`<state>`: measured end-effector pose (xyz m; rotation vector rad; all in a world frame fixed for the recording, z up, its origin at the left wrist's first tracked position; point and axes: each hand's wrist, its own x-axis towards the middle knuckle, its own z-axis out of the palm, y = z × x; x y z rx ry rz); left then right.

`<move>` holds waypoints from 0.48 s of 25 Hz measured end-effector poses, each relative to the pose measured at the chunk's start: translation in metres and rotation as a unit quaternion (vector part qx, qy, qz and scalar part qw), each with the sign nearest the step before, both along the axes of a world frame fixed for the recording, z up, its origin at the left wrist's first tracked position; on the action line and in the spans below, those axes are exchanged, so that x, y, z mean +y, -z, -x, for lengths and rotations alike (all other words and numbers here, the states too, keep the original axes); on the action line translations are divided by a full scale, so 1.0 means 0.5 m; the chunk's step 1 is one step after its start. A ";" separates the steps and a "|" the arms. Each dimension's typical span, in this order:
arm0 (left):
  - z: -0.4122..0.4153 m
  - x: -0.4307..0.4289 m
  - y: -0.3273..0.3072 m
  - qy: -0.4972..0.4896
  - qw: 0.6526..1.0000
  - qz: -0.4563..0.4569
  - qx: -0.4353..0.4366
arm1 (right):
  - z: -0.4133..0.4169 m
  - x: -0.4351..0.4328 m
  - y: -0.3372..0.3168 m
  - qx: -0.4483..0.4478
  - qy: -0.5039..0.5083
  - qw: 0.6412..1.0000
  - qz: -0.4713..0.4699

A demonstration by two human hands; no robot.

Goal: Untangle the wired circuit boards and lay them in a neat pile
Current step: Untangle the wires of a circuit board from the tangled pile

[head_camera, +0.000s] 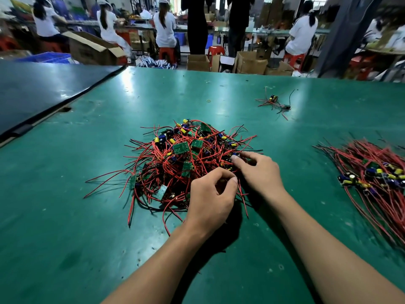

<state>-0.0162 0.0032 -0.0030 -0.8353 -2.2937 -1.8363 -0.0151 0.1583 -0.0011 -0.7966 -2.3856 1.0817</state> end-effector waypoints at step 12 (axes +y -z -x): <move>0.009 0.007 0.000 -0.010 1.000 0.025 -0.007 | -0.008 0.006 -0.019 0.138 0.001 0.968 0.209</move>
